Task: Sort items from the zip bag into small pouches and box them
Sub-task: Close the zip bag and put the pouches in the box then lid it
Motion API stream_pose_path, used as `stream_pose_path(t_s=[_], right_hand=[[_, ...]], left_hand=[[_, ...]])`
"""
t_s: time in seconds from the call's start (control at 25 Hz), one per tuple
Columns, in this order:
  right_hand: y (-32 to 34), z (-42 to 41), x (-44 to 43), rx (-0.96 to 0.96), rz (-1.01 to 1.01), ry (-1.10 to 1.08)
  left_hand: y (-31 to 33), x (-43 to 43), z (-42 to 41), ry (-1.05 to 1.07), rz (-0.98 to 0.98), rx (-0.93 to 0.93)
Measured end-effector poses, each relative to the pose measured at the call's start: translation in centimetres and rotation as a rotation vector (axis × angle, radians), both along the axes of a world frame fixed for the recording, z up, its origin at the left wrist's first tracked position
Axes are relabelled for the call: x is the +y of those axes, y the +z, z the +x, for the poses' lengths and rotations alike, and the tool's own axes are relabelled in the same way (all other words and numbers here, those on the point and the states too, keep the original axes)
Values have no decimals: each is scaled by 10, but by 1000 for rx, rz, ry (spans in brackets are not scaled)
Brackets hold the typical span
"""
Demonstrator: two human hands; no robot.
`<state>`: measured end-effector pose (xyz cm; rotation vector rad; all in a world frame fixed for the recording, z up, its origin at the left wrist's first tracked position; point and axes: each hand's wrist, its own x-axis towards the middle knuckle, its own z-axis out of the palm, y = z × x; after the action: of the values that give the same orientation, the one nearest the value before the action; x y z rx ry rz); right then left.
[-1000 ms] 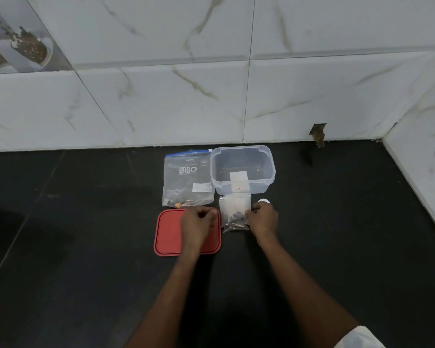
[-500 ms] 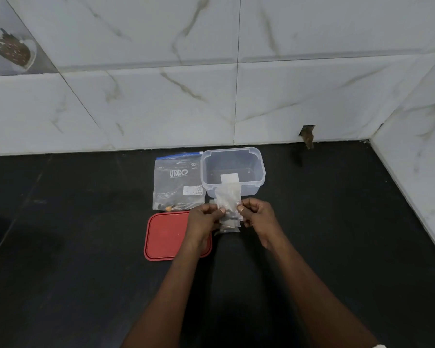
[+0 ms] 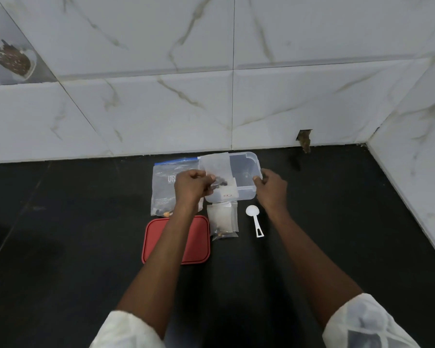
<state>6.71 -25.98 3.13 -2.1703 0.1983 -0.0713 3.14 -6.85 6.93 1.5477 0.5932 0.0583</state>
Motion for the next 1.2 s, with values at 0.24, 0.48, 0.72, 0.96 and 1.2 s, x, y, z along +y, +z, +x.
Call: stream_pose_path(t_s=[0.24, 0.48, 0.72, 0.96, 1.2], right_hand=[[-4, 1, 2, 6, 48, -3], [-9, 1, 0, 12, 98, -9], [-6, -6, 1, 36, 139, -22], [-7, -7, 2, 5, 105, -20], [-6, -3, 1, -7, 117, -20]], left_hand=[[-18, -33, 72, -232, 412, 256], [-34, -57, 90, -437, 734, 438], [-46, -60, 87, -463, 777, 417], [-43, -60, 82, -469, 766, 381], [-48, -61, 78, -357, 870, 218]])
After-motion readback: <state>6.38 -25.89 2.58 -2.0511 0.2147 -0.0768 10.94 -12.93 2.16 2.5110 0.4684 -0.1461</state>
